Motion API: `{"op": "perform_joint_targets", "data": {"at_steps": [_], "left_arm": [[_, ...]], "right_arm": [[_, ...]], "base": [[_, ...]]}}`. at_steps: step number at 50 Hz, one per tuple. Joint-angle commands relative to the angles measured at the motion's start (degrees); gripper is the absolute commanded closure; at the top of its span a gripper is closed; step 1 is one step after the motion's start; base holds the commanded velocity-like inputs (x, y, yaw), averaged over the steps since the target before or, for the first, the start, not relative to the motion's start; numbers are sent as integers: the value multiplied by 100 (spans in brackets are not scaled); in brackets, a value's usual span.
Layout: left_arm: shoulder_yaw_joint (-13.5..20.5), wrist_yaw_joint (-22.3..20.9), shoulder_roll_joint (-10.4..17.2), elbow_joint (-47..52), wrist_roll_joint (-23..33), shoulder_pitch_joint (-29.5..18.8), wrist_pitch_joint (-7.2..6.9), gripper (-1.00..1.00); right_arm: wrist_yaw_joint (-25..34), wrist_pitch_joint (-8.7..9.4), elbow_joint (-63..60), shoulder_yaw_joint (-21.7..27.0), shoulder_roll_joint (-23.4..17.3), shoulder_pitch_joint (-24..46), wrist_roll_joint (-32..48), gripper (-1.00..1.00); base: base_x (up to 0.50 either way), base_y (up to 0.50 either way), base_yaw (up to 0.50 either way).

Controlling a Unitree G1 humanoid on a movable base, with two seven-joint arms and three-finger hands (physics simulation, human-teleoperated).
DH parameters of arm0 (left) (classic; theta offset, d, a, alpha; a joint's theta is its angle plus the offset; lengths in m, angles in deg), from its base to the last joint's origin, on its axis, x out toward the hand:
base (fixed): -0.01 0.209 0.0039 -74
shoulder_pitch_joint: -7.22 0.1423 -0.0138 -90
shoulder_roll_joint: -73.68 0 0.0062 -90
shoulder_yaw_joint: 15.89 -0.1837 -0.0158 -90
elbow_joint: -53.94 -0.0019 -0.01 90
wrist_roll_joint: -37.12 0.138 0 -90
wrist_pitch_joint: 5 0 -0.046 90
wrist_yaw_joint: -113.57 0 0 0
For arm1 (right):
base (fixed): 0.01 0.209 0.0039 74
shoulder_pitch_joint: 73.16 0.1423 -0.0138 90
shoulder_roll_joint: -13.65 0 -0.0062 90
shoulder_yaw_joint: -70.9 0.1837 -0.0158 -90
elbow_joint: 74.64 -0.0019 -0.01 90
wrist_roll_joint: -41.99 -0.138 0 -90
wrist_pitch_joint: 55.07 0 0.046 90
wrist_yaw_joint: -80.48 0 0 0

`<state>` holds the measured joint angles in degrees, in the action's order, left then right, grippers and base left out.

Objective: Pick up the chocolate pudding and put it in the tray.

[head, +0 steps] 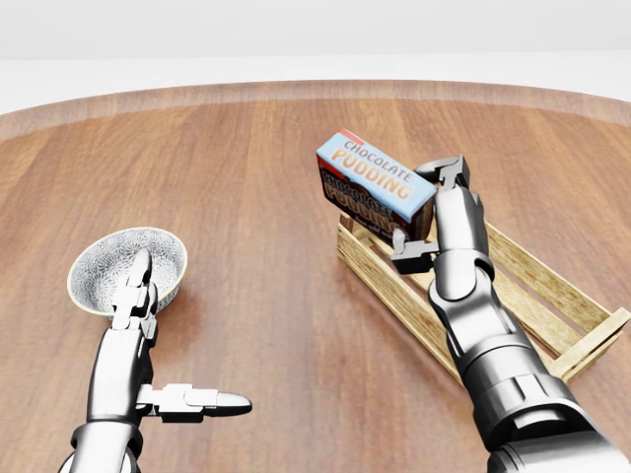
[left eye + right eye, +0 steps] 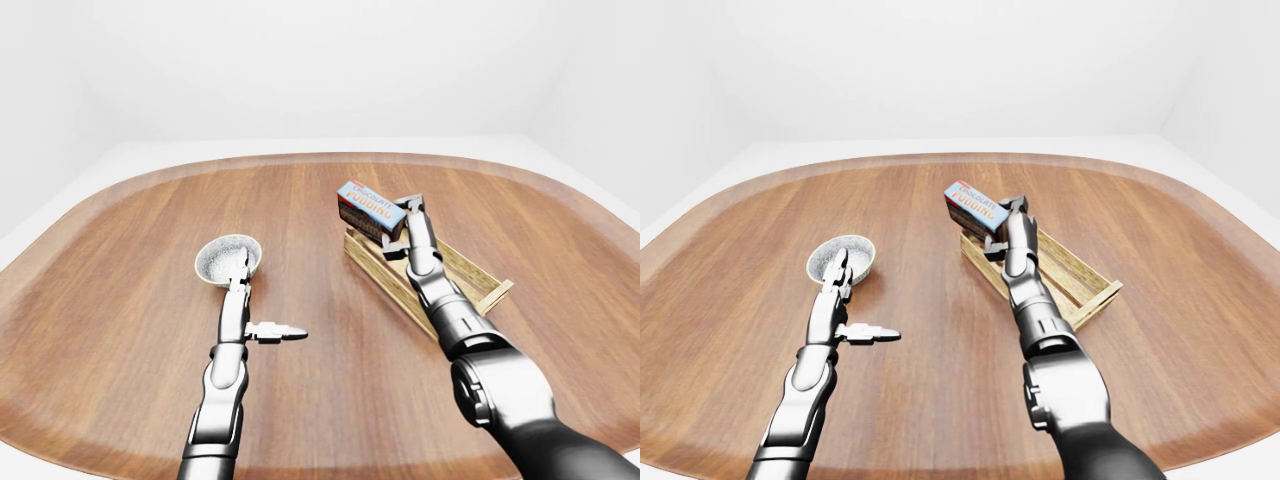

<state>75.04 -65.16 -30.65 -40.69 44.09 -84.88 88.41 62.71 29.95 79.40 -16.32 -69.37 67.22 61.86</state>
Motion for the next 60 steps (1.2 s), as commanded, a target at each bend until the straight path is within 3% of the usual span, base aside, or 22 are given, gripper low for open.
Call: {"op": "perform_joint_targets", "data": {"at_steps": [1,45,60], "left_arm": [[57,-187,-36,63,-313,21,-124,-100],[50,-169,-39,51,-318,-16,-195,-100],[49,-184,-38,46,-311,-14,-182,-100]], "right_arm": [[-50,-2,188,98,-234,24,-120,100],[-130,-2,855,403,-1137,-316,-118,100],[-166,-2,983,459,-1197,-484,-117,100]], "base": [[0,0,0],[0,0,0],[0,0,0]]}}
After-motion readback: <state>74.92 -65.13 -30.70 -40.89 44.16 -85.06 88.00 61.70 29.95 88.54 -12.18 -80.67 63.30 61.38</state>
